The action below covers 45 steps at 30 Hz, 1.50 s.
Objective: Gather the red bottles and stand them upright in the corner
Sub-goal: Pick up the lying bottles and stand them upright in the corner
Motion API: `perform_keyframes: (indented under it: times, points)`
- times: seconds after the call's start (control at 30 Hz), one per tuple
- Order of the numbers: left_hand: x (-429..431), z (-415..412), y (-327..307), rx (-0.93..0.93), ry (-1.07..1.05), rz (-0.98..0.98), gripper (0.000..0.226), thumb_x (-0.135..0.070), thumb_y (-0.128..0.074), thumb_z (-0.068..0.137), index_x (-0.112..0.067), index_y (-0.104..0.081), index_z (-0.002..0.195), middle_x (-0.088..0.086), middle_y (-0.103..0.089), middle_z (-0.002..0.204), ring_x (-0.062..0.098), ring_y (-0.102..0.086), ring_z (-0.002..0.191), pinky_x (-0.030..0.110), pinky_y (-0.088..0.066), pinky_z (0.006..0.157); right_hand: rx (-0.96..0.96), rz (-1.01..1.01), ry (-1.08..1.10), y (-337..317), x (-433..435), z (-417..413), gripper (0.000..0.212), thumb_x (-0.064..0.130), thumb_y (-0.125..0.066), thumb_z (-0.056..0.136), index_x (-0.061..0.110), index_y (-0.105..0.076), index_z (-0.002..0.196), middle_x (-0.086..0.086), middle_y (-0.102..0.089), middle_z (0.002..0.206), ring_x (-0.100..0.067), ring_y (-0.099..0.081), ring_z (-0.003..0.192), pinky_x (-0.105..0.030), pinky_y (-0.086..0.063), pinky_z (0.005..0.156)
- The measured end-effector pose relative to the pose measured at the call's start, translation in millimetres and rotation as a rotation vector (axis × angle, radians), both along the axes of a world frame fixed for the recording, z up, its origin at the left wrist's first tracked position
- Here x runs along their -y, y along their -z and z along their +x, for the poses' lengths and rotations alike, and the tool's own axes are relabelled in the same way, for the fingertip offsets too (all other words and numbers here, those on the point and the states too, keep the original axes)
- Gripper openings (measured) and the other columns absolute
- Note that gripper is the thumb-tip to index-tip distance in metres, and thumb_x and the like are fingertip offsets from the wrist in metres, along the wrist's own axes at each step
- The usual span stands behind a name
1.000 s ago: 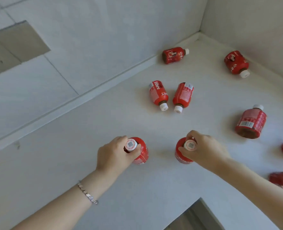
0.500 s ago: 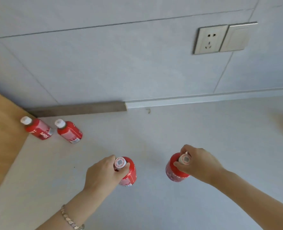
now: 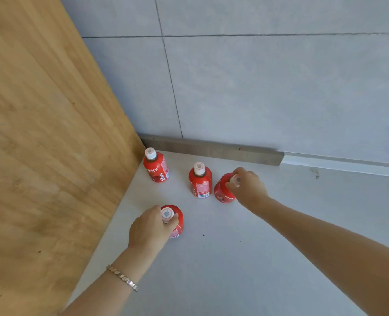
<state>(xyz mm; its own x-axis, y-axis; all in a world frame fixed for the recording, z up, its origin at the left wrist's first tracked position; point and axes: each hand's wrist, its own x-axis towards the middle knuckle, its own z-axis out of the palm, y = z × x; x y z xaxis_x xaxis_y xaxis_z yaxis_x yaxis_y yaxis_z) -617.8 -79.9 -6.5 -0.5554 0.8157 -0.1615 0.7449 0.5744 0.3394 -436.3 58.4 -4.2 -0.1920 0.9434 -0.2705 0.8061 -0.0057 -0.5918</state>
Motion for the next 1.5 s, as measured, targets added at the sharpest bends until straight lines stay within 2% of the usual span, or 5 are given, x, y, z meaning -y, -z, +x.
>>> perform_keyframes:
  times: [0.3,0.53,0.73,0.97,1.5]
  points:
    - [-11,-26,11,0.048,-0.006,-0.056,0.032,-0.042,-0.055,0.087,-0.011,-0.057,0.092,0.01,-0.069,0.104,0.027,-0.064,0.096,0.028,-0.044,0.07,0.059,-0.027,0.04,14,-39,-39,0.043,0.015,-0.054,0.088,0.005,-0.045,0.129,-0.018,-0.057,0.124,-0.037,-0.056,0.113,-0.039,-0.047,0.09]
    - [-43,-32,8,-0.011,0.054,-0.091,0.038,-0.04,-0.054,0.088,-0.004,-0.056,0.1,0.016,-0.065,0.107,0.032,-0.063,0.099,0.034,-0.048,0.075,0.37,-0.158,-0.378,20,-5,20,0.045,0.026,-0.052,0.092,0.014,-0.045,0.135,-0.008,-0.053,0.133,-0.024,-0.053,0.121,-0.033,-0.043,0.101]
    - [-46,11,-16,-0.295,0.311,0.063,0.032,-0.027,-0.059,0.087,-0.006,-0.056,0.11,0.016,-0.057,0.114,0.032,-0.056,0.105,0.038,-0.051,0.081,0.431,-0.34,-0.432,26,20,80,0.038,0.028,-0.046,0.094,0.019,-0.049,0.131,-0.002,-0.053,0.134,-0.02,-0.051,0.122,-0.032,-0.042,0.098]
    - [-80,168,-10,0.16,0.734,-0.221,0.006,-0.023,-0.049,0.089,-0.02,-0.053,0.086,0.0,-0.062,0.097,0.023,-0.061,0.102,0.029,-0.046,0.081,0.353,-0.418,-0.152,13,64,219,0.038,0.031,-0.045,0.093,0.024,-0.049,0.13,0.002,-0.052,0.135,-0.018,-0.052,0.122,-0.033,-0.041,0.099]
    - [-38,712,-3,0.147,1.362,-0.39,0.013,-0.026,-0.047,0.089,-0.027,-0.046,0.077,-0.002,-0.059,0.094,0.022,-0.06,0.093,0.024,-0.04,0.074,0.357,-0.37,0.637,-10,240,733,0.035,0.027,-0.047,0.092,0.02,-0.053,0.126,-0.005,-0.055,0.129,-0.023,-0.058,0.103,-0.03,-0.046,0.088]
